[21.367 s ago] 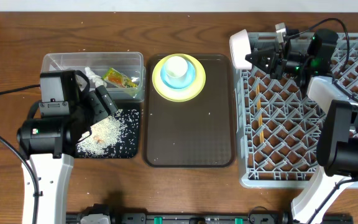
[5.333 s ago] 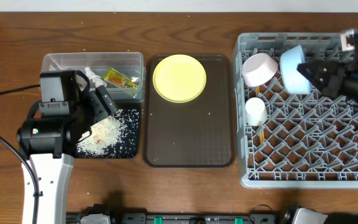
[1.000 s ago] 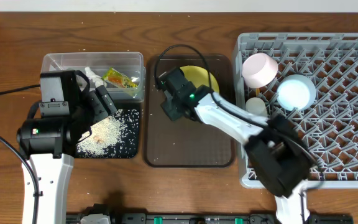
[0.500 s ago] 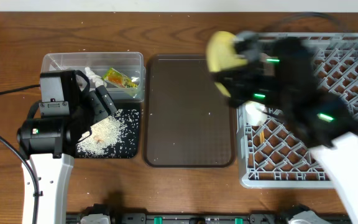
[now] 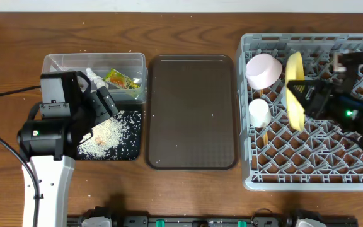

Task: Sort waste into correct bins and load items into the dishwasher rack
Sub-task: 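Lift the yellow plate with right gripper and stand it in the rack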

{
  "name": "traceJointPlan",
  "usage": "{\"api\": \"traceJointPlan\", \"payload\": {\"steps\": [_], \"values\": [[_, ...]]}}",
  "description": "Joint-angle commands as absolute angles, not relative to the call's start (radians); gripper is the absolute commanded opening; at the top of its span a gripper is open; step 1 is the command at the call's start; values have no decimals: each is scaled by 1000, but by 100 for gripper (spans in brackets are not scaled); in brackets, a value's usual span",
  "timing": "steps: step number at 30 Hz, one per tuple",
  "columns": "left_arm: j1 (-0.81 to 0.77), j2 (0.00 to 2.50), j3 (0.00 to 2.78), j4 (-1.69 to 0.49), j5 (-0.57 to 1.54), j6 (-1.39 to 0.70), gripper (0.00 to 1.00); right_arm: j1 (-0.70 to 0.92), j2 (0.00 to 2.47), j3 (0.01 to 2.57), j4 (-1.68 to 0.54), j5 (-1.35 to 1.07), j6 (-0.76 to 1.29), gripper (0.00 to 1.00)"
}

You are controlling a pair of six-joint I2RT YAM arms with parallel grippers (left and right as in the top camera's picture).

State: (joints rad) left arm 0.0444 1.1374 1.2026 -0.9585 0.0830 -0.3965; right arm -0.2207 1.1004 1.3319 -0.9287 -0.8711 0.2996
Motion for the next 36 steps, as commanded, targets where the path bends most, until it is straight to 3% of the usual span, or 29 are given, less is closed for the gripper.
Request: {"api": "traceJointPlan", "payload": {"steps": [1, 9, 21, 33, 36], "values": [[48, 1141, 1201, -958, 86, -398, 91, -309, 1104, 1248, -880, -1134, 306, 1], [48, 1141, 1201, -958, 86, -398, 91, -413, 1143, 1011, -637, -1383, 284, 1], [48, 1141, 1201, -958, 86, -398, 91, -434, 1270, 875, -489, -1395, 213, 1], [49, 1141, 1201, -958, 86, -398, 91, -434, 1272, 875, -564, -1123, 187, 2], [48, 1141, 1201, -958, 86, -398, 91, -434, 1272, 875, -588, -1063, 162, 12]]}}
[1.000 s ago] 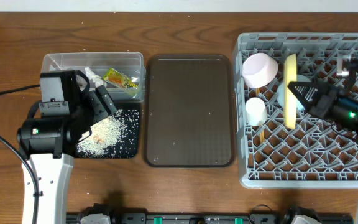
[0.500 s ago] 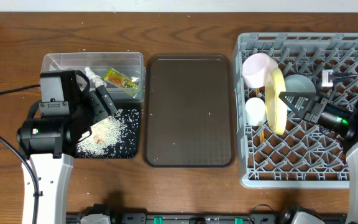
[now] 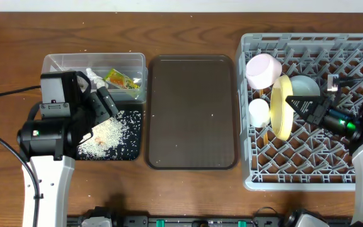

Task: Sort waste into correct bins and load items into the dishwasher rack
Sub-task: 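Lift the yellow plate with right gripper and stand it in the rack, then open right gripper and withdraw it from the plate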

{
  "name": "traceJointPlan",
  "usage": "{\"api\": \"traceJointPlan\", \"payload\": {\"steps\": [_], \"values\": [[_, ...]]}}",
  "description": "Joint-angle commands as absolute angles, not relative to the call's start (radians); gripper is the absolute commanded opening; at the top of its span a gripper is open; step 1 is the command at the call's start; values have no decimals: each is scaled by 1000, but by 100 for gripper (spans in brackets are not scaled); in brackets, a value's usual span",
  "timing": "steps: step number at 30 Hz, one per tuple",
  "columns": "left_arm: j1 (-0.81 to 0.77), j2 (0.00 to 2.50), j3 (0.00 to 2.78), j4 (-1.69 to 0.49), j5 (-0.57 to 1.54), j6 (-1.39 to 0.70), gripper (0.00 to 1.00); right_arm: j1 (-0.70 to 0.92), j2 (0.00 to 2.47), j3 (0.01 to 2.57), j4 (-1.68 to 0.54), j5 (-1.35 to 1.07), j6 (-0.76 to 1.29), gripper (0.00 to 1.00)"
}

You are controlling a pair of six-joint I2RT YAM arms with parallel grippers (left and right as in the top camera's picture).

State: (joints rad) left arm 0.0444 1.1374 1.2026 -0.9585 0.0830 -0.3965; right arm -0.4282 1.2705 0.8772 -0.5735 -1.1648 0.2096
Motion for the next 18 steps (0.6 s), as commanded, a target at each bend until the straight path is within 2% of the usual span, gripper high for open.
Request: {"api": "traceJointPlan", "payload": {"steps": [1, 4, 5, 11, 14, 16, 17, 18], "values": [[48, 1141, 1201, -958, 86, -398, 91, -434, 1272, 875, -593, -1048, 159, 18], [48, 1141, 1201, -958, 86, -398, 91, -434, 1272, 875, -594, -1018, 159, 39], [48, 1141, 1201, -958, 86, -398, 91, -434, 1272, 875, -592, -1012, 159, 51], [48, 1141, 1201, -958, 86, -398, 91, -434, 1272, 877, -587, -950, 159, 78], [48, 1141, 1201, -958, 86, -398, 91, -434, 1272, 877, -587, -920, 159, 84], [48, 1141, 1201, -958, 86, -398, 91, -434, 1272, 877, -587, -916, 159, 83], [48, 1141, 1201, -958, 86, -398, 91, -434, 1272, 877, -588, -916, 159, 78], [48, 1141, 1201, -958, 86, -398, 91, -432, 1272, 877, -591, -916, 159, 67]]}}
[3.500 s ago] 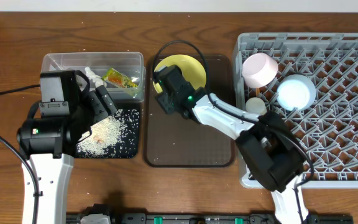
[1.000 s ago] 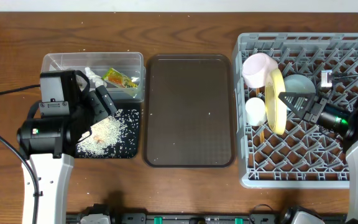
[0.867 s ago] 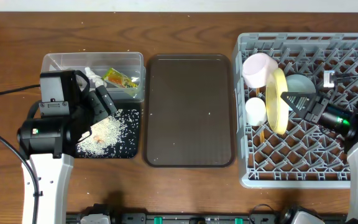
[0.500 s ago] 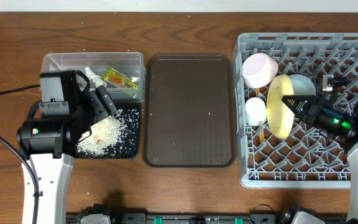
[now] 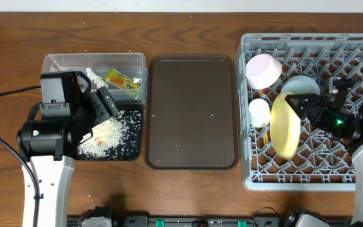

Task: Sort waste into correct bins and load items into the dishwasher rack
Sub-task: 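Open right gripper and withdraw it from the plate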

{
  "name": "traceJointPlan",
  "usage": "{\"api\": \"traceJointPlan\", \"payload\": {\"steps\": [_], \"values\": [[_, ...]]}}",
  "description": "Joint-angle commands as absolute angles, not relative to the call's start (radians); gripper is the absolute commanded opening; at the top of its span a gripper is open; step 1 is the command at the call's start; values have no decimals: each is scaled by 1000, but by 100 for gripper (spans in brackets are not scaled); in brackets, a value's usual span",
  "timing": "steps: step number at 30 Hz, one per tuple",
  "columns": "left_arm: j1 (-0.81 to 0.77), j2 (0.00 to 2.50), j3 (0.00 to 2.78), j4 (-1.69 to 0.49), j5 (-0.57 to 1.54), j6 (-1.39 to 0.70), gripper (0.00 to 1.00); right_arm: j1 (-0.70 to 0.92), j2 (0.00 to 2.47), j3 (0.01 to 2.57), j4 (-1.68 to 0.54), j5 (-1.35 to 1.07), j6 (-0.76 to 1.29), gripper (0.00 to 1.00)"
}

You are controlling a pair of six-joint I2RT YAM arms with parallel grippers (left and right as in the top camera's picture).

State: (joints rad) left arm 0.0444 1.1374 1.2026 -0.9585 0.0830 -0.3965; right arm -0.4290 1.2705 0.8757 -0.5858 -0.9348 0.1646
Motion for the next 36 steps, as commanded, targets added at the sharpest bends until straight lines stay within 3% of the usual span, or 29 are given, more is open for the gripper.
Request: {"api": "traceJointPlan", "payload": {"steps": [1, 4, 7, 15, 23, 33, 36], "values": [[48, 1141, 1201, -958, 86, -398, 91, -431, 1272, 877, -597, -916, 159, 55], [49, 1141, 1201, -958, 86, -398, 91, -431, 1272, 877, -654, -916, 129, 31], [48, 1141, 1201, -958, 86, -398, 91, -431, 1272, 877, -710, -892, 90, 27], [48, 1141, 1201, -958, 86, -398, 91, -431, 1262, 879, -683, -860, 84, 54], [48, 1141, 1201, -958, 86, -398, 91, -431, 1247, 1013, -679, -786, 92, 64], [49, 1141, 1201, -958, 86, -398, 91, -431, 1247, 1317, -869, -299, 88, 72], [48, 1141, 1201, -958, 86, -398, 91, -431, 1248, 1326, -910, -113, 88, 80]]}}
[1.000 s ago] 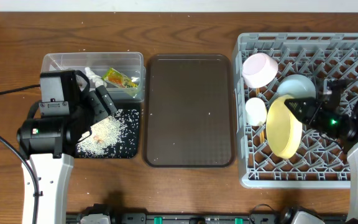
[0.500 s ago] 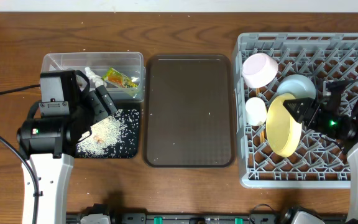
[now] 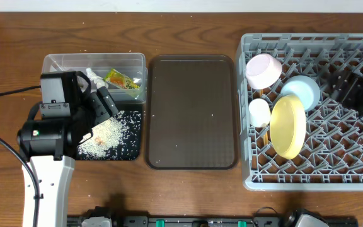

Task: Sort waste into correct bins and load items into the dishwasher rack
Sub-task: 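Open right gripper and withdraw it from the plate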

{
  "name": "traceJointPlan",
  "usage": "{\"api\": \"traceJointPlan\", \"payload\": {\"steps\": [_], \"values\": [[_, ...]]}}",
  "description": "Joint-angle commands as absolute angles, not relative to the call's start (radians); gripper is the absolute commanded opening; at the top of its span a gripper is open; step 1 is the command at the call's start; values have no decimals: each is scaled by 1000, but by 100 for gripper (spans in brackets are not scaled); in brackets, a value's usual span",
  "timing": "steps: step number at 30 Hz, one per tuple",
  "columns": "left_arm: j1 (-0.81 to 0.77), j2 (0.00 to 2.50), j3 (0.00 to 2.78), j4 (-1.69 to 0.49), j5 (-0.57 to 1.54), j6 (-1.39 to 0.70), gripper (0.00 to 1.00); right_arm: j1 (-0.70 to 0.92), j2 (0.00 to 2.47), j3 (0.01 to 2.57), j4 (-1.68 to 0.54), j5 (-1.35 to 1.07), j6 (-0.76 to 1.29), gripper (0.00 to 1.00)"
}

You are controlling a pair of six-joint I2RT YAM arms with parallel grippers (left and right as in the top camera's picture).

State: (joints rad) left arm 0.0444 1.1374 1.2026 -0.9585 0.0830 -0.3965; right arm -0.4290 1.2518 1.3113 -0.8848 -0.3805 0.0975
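The grey dishwasher rack [image 3: 307,180] fills the right of the overhead view. A yellow plate [image 3: 288,126] lies tilted in it, beside a white cup [image 3: 259,112], a pink bowl [image 3: 263,70] and a light blue bowl [image 3: 302,90]. My right gripper [image 3: 344,84] is over the rack's far right, apart from the plate, and looks open and empty. At the left, my left gripper [image 3: 108,102] hangs open over a black tray of spilled rice [image 3: 115,129].
A clear bin [image 3: 55,62] at the back left holds a yellow-green wrapper [image 3: 121,81] and a white scrap [image 3: 93,75]. A bare brown serving tray [image 3: 192,112] lies between the bin and the rack. The left arm's body covers part of the rice tray.
The right gripper has let go of the yellow plate and moved to the rack's right edge. The plate now rests flatter in the rack. The left arm has not moved.
The right gripper first held the yellow plate on edge over the rack's back. It then held the plate lower and nearer the white cup, uncovering the blue bowl. Later the plate leaned further forward, and now it lies free in the rack.
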Motion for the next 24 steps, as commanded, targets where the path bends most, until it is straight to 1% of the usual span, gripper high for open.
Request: {"api": "traceJointPlan", "payload": {"steps": [1, 4, 6, 7, 11, 24], "values": [[49, 1141, 1201, -958, 86, -398, 91, -431, 1248, 1326, -917, -86, 88, 81], [49, 1141, 1201, -958, 86, -398, 91, -431, 1248, 1326, -941, -16, 78, 85], [48, 1141, 1201, -958, 86, -398, 91, -431, 1248, 1326, -949, -16, 47, 92], [48, 1141, 1201, -958, 86, -398, 91, -431, 1248, 1326, -956, -15, 39, 99], [49, 1141, 1201, -958, 86, -398, 91, -431, 1248, 1326, -988, -16, 40, 99], [49, 1141, 1201, -958, 86, -398, 91, -431, 1248, 1326, -989, -16, 40, 99]]}}
